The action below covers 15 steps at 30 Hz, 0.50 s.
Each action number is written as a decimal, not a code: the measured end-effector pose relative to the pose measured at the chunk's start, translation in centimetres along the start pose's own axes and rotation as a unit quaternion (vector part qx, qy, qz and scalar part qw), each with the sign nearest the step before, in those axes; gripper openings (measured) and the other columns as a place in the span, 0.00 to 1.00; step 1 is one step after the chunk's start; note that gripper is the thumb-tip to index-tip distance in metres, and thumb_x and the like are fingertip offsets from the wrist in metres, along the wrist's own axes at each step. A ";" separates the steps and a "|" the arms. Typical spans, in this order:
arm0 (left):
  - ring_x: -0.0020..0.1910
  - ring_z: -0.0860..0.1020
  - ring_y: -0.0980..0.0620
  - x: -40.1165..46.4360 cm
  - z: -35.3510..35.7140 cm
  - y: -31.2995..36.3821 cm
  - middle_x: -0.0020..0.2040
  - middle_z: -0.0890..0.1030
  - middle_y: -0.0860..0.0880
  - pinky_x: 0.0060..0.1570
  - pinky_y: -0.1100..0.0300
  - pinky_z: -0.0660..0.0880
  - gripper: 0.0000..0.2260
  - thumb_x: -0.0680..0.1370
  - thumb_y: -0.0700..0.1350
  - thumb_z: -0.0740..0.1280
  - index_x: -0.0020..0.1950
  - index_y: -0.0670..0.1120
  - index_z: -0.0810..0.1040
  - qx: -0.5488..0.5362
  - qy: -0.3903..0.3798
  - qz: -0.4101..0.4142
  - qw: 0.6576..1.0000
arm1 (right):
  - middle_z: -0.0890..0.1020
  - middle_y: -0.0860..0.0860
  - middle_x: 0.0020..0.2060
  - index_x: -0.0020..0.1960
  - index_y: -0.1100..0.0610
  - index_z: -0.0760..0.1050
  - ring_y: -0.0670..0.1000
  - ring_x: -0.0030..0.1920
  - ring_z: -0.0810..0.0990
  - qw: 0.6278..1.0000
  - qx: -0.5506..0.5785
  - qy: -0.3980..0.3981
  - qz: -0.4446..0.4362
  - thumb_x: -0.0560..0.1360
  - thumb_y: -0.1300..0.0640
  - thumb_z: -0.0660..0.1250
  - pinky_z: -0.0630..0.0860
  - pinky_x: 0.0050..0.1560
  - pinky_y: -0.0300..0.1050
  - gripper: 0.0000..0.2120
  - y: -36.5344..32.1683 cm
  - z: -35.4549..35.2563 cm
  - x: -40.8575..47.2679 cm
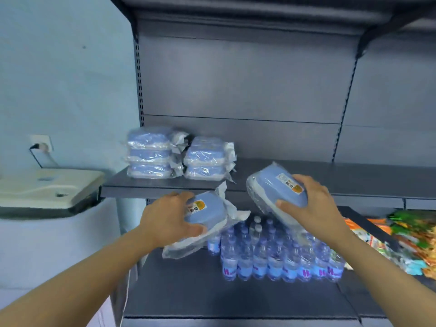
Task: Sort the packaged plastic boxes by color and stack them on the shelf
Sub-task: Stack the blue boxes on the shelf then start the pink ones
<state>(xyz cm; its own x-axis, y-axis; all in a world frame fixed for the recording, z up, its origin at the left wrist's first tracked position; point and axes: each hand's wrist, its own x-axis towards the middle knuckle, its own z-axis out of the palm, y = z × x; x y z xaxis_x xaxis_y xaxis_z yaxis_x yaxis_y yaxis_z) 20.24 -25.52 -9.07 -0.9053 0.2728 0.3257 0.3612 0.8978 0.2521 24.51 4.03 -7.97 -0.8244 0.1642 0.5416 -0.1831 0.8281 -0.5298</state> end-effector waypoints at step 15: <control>0.51 0.75 0.50 14.2 -9.9 1.1 0.55 0.75 0.52 0.48 0.58 0.71 0.35 0.65 0.60 0.75 0.66 0.49 0.67 -0.060 0.014 0.019 0.998 | 0.72 0.51 0.62 0.70 0.52 0.65 0.54 0.62 0.69 0.999 0.028 -0.020 0.005 0.70 0.50 0.72 0.70 0.61 0.52 0.31 1.2 -0.3 10.0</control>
<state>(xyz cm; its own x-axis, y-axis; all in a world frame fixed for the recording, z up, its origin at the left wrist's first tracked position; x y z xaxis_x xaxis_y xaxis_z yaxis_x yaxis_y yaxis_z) 10.00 -24.10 4.85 -0.8845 0.2940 0.3622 0.4206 0.8384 0.3468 16.24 6.83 -3.02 -0.8471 0.1502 0.5098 -0.2027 0.7953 -0.5713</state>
